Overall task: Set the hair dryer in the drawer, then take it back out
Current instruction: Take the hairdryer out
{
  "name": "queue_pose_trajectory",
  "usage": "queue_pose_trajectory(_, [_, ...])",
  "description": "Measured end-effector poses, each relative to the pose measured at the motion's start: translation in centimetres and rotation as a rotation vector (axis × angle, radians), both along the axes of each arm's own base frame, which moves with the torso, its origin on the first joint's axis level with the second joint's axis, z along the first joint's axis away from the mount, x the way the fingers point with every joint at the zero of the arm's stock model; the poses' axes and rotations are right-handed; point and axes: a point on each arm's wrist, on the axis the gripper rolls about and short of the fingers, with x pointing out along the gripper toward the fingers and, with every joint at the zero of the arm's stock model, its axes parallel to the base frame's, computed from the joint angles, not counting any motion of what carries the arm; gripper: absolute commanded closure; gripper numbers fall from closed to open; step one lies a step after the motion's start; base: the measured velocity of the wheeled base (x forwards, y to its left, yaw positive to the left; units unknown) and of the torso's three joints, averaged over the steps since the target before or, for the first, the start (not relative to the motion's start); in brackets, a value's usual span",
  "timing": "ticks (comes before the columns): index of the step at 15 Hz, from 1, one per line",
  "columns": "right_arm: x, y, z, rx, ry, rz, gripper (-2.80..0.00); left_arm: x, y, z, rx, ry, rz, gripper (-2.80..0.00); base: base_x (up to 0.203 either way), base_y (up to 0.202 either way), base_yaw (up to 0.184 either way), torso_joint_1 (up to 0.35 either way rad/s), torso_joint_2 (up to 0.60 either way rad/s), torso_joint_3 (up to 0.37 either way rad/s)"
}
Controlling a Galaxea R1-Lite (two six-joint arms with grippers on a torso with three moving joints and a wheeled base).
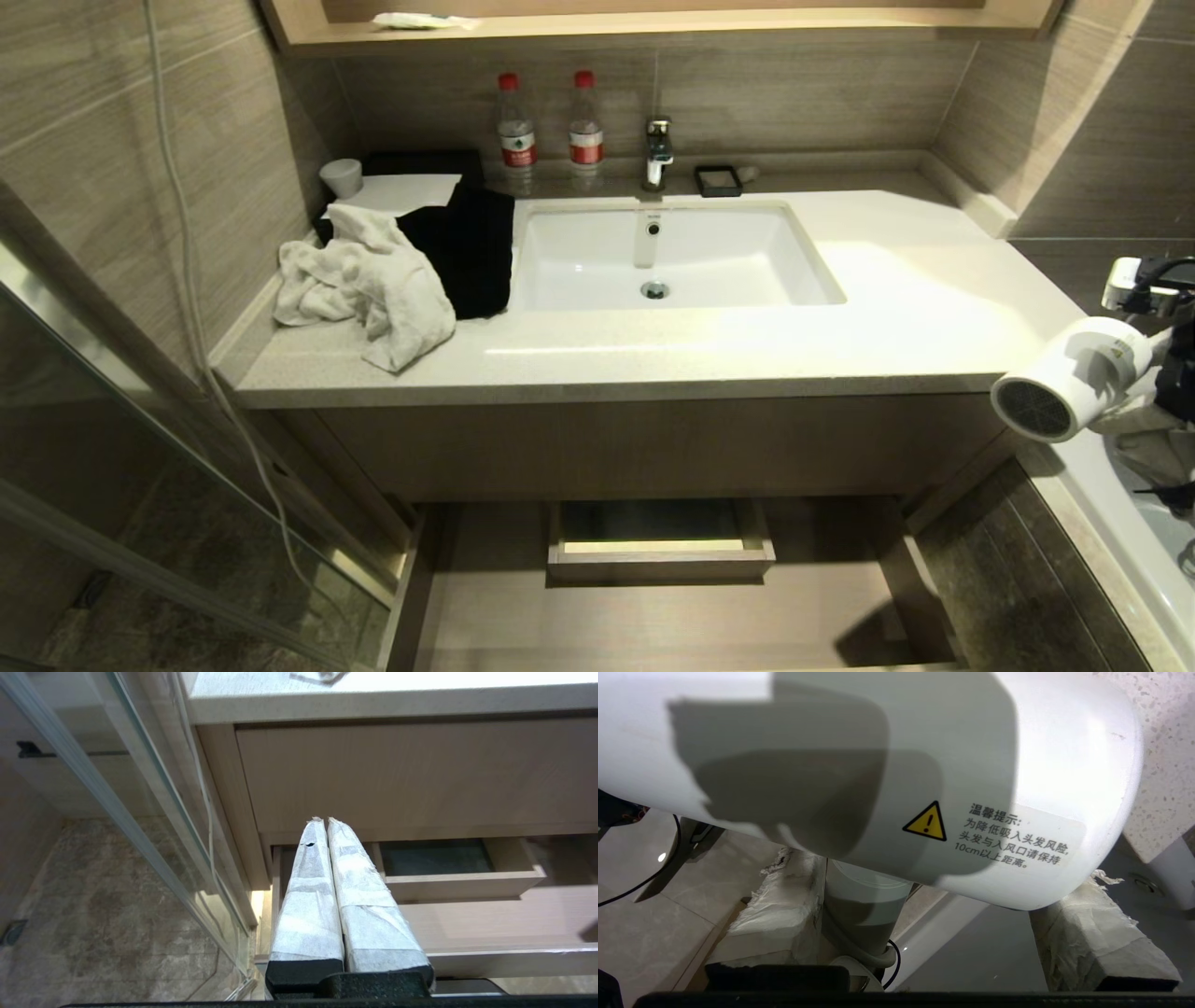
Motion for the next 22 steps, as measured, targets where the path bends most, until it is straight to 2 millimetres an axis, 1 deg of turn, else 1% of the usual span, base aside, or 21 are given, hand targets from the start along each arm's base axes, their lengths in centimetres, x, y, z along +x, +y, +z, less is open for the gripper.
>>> queue_pose_trajectory(6, [-0.14, 0.08, 0.01, 0.004, -0.002, 0.003, 0.00, 0.00, 0.00, 0.00, 0.000, 0.000, 0.000, 0.00, 0.000, 0.000, 0.000, -0.174, 0.34, 0.169])
queue_pose_trajectory(10, [-0.63, 0.29, -0.27, 0.010, 0.011, 0.003, 0.00, 0.00, 0.00, 0.01, 0.000, -0.001, 0.000, 0.00, 0.000, 0.000, 0.000, -0.203, 0.39, 0.190])
queue_pose_trajectory(22, [-0.98, 0.40, -0.07, 0.007, 0.006, 0.001, 0.00, 0.00, 0.00, 0.02, 0.000, -0.002, 0.000, 0.00, 0.000, 0.000, 0.000, -0.281, 0.53, 0.243])
